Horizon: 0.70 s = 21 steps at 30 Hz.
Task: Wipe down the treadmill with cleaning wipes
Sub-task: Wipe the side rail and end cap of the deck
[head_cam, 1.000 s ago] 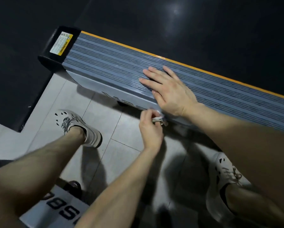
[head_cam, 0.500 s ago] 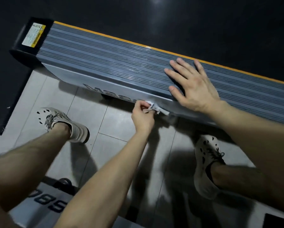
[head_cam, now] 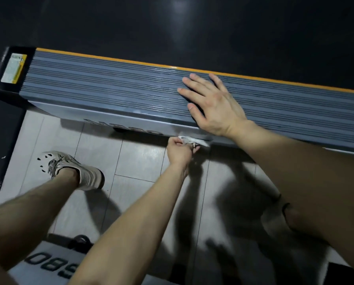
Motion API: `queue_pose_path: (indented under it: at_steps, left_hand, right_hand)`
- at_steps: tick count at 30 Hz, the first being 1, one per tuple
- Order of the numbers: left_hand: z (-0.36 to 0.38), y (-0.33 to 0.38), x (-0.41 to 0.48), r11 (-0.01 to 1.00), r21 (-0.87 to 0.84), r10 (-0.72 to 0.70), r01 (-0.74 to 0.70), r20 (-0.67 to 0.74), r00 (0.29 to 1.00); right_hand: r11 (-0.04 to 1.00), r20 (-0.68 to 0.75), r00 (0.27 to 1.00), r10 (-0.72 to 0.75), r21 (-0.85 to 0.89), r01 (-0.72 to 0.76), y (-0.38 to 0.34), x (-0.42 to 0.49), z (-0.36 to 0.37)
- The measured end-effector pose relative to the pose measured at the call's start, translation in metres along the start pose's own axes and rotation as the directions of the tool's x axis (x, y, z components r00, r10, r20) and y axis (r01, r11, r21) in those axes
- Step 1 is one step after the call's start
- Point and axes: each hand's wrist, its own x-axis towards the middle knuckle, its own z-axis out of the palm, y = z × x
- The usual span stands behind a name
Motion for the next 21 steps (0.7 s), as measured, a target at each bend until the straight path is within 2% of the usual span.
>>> queue_pose_path:
  at_steps: [2, 4, 7, 9, 12, 14, 15, 16, 17, 18, 19, 21]
  left_hand:
    - [-0.006, 0.009, 0.011, 0.998, -0.039, -0.048, 0.047, -0.025, 0.999]
    - [-0.026, 0.026, 0.016, 0.996, -0.082, -0.042, 0.036, -0.076, 0.996]
    - [-0.058, 0.050, -0.008, 0.995, -0.096, 0.041, -0.038, 0.027, 0.999]
    - [-0.076, 0.059, -0.035, 0.994, 0.035, 0.099, -0.104, 0.122, 0.988]
    - [-0.100, 0.072, -0.067, 0.952, 0.252, 0.128, -0.176, 0.192, 0.973]
    - [-0.109, 0.088, -0.084, 0.926, 0.307, 0.147, -0.221, 0.246, 0.958]
    - [-0.111, 0.097, -0.091, 0.915, 0.318, 0.163, -0.248, 0.272, 0.949]
    - [-0.114, 0.107, -0.096, 0.907, 0.320, 0.178, -0.273, 0.297, 0.938]
    - [-0.115, 0.115, -0.102, 0.906, 0.311, 0.182, -0.286, 0.323, 0.929]
    - [-0.116, 0.122, -0.108, 0.912, 0.295, 0.178, -0.287, 0.346, 0.921]
    - [-0.117, 0.127, -0.111, 0.920, 0.279, 0.165, -0.276, 0.364, 0.917]
    - [-0.116, 0.129, -0.114, 0.940, 0.249, 0.127, -0.235, 0.384, 0.915]
  right_hand:
    - [1.000, -0.003, 1.000, 0.009, 0.014, -0.009, 0.001, 0.001, 0.001]
    - [1.000, 0.004, 1.000, 0.014, 0.018, -0.014, 0.001, -0.002, 0.002]
    - [0.997, -0.042, 0.997, 0.066, 0.045, -0.065, -0.005, -0.005, -0.001]
    - [0.983, -0.170, 0.970, 0.171, 0.093, -0.157, -0.023, -0.007, -0.010]
    - [0.890, -0.287, 0.870, 0.400, 0.348, -0.295, -0.061, -0.040, -0.023]
    - [0.703, -0.230, 0.731, 0.642, 0.558, -0.442, -0.088, -0.081, -0.018]
    - [0.549, -0.114, 0.646, 0.754, 0.649, -0.526, -0.100, -0.098, -0.011]
    - [0.355, 0.064, 0.566, 0.822, 0.718, -0.598, -0.111, -0.109, -0.004]
    - [0.140, 0.272, 0.504, 0.820, 0.758, -0.637, -0.122, -0.114, 0.002]
    - [-0.058, 0.449, 0.477, 0.756, 0.770, -0.635, -0.131, -0.114, 0.007]
    - [-0.199, 0.558, 0.490, 0.670, 0.771, -0.605, -0.139, -0.112, 0.010]
    - [-0.314, 0.608, 0.568, 0.554, 0.785, -0.534, -0.153, -0.101, 0.005]
